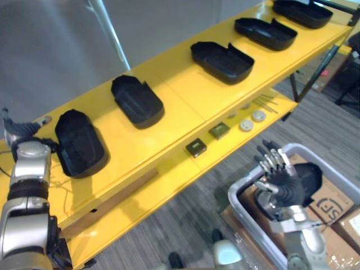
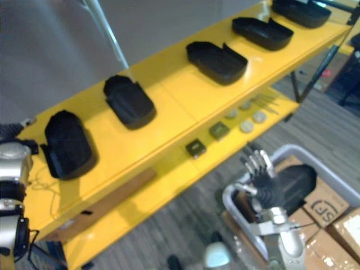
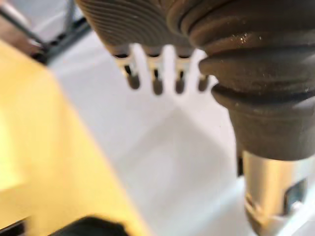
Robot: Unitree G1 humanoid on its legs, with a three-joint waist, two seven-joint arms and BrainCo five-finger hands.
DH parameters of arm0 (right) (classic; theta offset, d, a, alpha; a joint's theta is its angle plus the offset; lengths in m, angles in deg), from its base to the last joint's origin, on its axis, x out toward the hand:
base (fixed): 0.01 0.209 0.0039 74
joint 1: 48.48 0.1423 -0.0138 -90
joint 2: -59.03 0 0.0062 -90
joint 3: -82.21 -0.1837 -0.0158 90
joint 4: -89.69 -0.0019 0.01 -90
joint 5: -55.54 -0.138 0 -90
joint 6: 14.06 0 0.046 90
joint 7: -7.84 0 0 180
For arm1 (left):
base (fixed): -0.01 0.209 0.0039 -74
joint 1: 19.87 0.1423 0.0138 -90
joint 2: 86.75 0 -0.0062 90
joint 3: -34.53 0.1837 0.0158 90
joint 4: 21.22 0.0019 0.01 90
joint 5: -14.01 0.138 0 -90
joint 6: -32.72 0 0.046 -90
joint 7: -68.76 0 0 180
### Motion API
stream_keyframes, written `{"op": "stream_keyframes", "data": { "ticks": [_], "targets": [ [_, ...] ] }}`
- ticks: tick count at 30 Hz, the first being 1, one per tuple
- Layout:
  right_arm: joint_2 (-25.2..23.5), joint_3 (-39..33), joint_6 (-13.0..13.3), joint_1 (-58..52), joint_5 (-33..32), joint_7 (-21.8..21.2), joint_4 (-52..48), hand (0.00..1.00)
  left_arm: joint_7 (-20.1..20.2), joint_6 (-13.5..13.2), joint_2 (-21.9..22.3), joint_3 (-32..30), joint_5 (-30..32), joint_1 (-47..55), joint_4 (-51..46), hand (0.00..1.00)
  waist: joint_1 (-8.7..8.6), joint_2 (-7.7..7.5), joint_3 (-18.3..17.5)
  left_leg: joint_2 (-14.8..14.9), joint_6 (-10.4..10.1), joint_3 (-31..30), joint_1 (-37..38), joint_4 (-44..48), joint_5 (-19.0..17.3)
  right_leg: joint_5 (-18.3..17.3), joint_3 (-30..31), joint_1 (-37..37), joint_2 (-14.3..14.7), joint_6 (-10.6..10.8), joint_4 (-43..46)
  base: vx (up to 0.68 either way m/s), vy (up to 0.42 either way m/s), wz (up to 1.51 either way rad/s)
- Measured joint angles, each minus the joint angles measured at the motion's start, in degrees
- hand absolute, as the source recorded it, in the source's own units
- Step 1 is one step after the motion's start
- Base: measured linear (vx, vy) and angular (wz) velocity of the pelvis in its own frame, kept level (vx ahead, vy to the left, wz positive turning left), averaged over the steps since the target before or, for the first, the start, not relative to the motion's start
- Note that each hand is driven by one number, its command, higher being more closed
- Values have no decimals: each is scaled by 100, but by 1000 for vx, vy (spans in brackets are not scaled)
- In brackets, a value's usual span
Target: Walk over and take plastic housings, then place them on the shelf
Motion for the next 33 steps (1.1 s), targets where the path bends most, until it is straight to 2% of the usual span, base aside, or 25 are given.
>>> {"op": "stream_keyframes", "data": {
  "ticks": [3,4,7,9,12,14,15,16,19,21,22,26,28,30,31,32,33],
  "targets": [
    [7,117,213,320,112,200,22,0,-225,-344,127,-3,-1,166,-538,0,177,-30,-146,6,-12,-78,10,-23,26,11,-90,90,0,1,-94,47,-22,18],
    [9,142,277,393,188,273,21,0,-262,-401,193,-30,2,238,-738,0,179,-34,-167,4,-10,-156,25,-32,27,14,-159,155,-6,2,-129,48,-16,34],
    [28,361,428,744,319,561,22,0,-547,-760,647,-342,61,895,-1841,0,282,-39,-437,-8,-12,-333,137,-225,111,14,-355,309,-16,2,-205,61,-8,31],
    [23,461,519,987,441,765,21,0,-848,-982,1181,-815,270,1664,-2716,0,446,-44,-555,-17,-12,-461,205,-229,111,14,-497,485,-33,2,-311,42,-12,26],
    [15,483,508,1085,460,909,39,0,-1066,-1171,1668,-1152,358,2475,-3467,0,628,-87,-672,-21,-16,-630,194,-235,114,16,-687,612,-40,6,-422,7,-27,36],
    [-40,483,500,1181,457,963,107,0,-1243,-1373,2317,-1483,440,3309,-4101,0,836,-151,-733,-29,-30,-796,206,-235,131,18,-834,764,-47,9,-527,-10,-35,34],
    [-84,497,494,1206,467,991,138,0,-1291,-1408,2485,-1532,438,3533,-4231,0,864,-174,-758,-36,-31,-851,202,-236,137,18,-911,793,-54,9,-546,-26,-45,46],
    [-204,540,493,1271,573,1041,222,0,-1370,-1508,2916,-1615,383,4110,-4409,0,997,-213,-838,-41,-38,-941,193,-290,182,18,-1013,830,-56,9,-581,-22,-35,33],
    [-351,637,453,1303,660,1038,326,0,-1473,-1502,3584,-1652,193,4920,-4417,0,1159,-298,-888,-65,-46,-1119,150,-308,201,17,-1183,941,-69,9,-670,-37,-35,37],
    [-427,708,442,1351,706,1024,418,0,-1495,-1520,3974,-1666,-465,5485,-3856,0,1279,-377,-952,-88,-38,-1237,100,-428,271,18,-1340,947,-83,13,-740,-47,-29,35],
    [-426,717,442,1390,707,1020,478,0,-1494,-1518,4030,-1693,-554,5556,-3576,0,1309,-392,-955,-89,-32,-1246,101,-464,288,18,-1378,941,-86,14,-743,-32,-21,18],
    [-403,821,441,1748,704,1020,947,0,-1383,-1488,4214,-1801,-758,5758,-1363,0,1433,-516,-1007,-124,-32,-1261,65,-487,306,19,-1416,925,-127,24,-747,-8,-1,5],
    [-362,981,362,1947,704,1015,980,0,-1014,-1439,4219,-1811,-916,5766,-419,0,1444,-600,-1067,-133,-27,-1274,-14,-485,312,21,-1416,851,-135,27,-746,23,10,5],
    [-328,1235,222,2241,716,988,1030,0,-234,-1270,4217,-1802,-996,5769,500,0,1457,-715,-1031,-139,-27,-1276,1,-485,313,21,-1418,866,-135,28,-746,0,0,0],
    [-331,1291,191,2303,727,974,1084,0,18,-1184,4214,-1801,-1100,5761,681,0,1466,-727,-1028,-141,-27,-1277,4,-485,313,21,-1418,872,-136,28,-746,0,0,0],
    [-332,1390,124,2428,793,962,1206,0,349,-1020,4216,-1792,-1180,5755,936,0,1483,-771,-1051,-145,-27,-1278,11,-485,313,21,-1417,882,-141,28,-744,0,0,0],
    [-332,1485,31,2543,870,906,1323,0,841,-850,4220,-1772,-1169,5755,1236,0,1502,-793,-1059,-152,-27,-1278,13,-484,313,21,-1417,885,-146,28,-743,0,0,0]
  ]
}}
